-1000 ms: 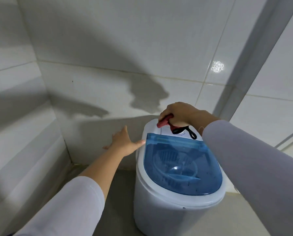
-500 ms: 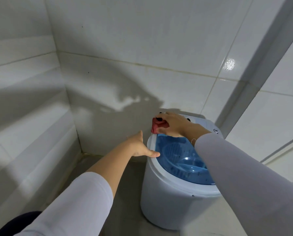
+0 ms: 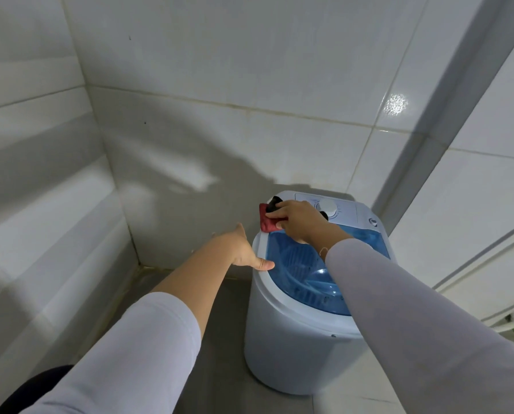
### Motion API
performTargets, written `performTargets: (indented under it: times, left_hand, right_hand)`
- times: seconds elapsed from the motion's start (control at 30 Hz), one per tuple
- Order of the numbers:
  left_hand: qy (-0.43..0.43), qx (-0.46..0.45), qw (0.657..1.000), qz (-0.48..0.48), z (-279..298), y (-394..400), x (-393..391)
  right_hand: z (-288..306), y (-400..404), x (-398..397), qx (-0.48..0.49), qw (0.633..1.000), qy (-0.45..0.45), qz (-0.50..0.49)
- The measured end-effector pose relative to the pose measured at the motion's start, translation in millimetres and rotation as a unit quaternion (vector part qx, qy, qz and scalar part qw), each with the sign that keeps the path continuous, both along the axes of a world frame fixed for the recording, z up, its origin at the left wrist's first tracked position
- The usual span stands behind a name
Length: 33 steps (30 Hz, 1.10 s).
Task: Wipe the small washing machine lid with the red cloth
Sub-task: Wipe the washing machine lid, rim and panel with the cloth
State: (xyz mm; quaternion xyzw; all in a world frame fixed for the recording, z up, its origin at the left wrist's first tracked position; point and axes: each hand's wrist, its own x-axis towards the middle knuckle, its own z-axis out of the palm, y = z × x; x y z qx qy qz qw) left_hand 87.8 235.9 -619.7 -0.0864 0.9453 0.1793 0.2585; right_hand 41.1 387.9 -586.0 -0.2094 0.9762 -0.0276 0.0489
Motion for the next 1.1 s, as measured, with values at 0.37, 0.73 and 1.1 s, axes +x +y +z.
performTargets:
  times: [0.37,0.73,1.1]
  left_hand:
    - [0.058,-0.025,0.998,0.012,-5.3,1.1,3.1]
    - [0.089,-0.049,0.995,-0.007,1.0,6.0,10.3]
    - [0.114,-0.049,0.992,-0.008,15.5,15.3,31.5]
  right_hand:
    - [6.0,17.4,12.2,-0.003,1.0,-0.004,-0.013]
    - [7.5,48.2,21.6,0.004,0.999,-0.002,-0.034]
    - [4.6,86.4,24.2,-0.024,0.997,-0.001,-0.071]
